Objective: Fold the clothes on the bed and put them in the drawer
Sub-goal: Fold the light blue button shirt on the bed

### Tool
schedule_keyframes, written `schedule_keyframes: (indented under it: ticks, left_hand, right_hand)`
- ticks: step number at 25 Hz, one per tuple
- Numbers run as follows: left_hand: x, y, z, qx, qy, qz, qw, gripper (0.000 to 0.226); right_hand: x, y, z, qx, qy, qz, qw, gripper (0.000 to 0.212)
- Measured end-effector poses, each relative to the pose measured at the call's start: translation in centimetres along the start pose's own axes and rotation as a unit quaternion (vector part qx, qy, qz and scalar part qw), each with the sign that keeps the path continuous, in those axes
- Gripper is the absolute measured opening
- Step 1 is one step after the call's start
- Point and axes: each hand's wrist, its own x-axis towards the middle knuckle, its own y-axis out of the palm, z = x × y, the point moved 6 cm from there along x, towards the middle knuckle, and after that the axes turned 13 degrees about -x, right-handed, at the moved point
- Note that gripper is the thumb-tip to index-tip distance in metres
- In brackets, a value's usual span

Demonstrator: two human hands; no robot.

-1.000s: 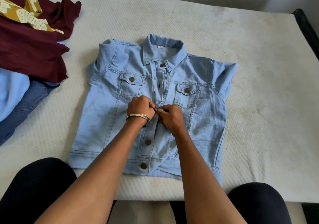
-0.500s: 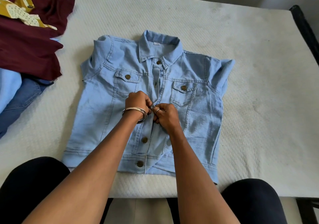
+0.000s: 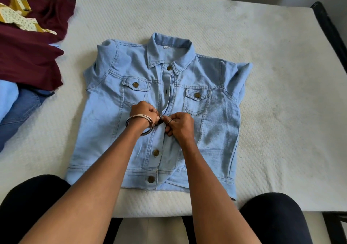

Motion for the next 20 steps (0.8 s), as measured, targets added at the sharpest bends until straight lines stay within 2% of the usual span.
schedule_keyframes:
  ticks: [3,5,6,8,10,11,13,15,17,20]
  left_hand:
    - [-0.5,-0.1,0.5,-0.151,-0.021,-0.001,0.988,0.027]
    - [-0.1,-0.8,0.2,-0.226,0.021,-0.044,0.973,0.028]
    - [0.4,-1.4,-0.4,-0.225,0.071,-0.074,0.969,0.025]
    - [1.3,-1.3,-2.7,-0.168,0.170,-0.097,0.966,0.010]
    - [2.4,0.2,-5.3,-0.094,0.223,-0.084,0.967,0.012]
    - [2.9,1.2,-6.5,-0.047,0.224,-0.070,0.971,0.015]
    - [3.9,2.9,-7.8,0.068,0.204,-0.061,0.975,0.022]
    - [4.6,3.2,-7.7,0.158,0.178,-0.073,0.968,0.028]
    - [4.8,2.6,-7.3,0.145,0.171,-0.083,0.971,0.024]
    - [5.2,0.7,-5.7,-0.013,0.107,-0.110,0.988,0.011]
  right_hand:
    - [-0.2,-0.3,0.1,0.006,0.023,0.041,0.999,0.025]
    - [-0.5,-1.1,-0.4,0.000,0.053,0.086,0.995,0.028]
    - [-0.4,-1.8,-0.3,0.007,0.065,0.081,0.995,0.028]
    - [0.6,-4.0,0.7,0.042,0.057,-0.007,0.997,0.024]
    - [2.8,-6.0,3.1,0.053,0.006,-0.111,0.992,0.013]
    - [3.9,-6.1,4.6,0.041,-0.023,-0.124,0.991,0.007]
    - [5.8,-5.1,6.0,-0.031,-0.062,-0.103,0.992,0.029]
    - [6.9,-4.0,4.8,-0.075,-0.052,-0.082,0.993,0.032]
    - [7.1,-3.5,3.4,-0.061,-0.043,-0.080,0.994,0.024]
    - [6.9,-2.9,4.5,-0.155,-0.098,-0.088,0.979,0.022]
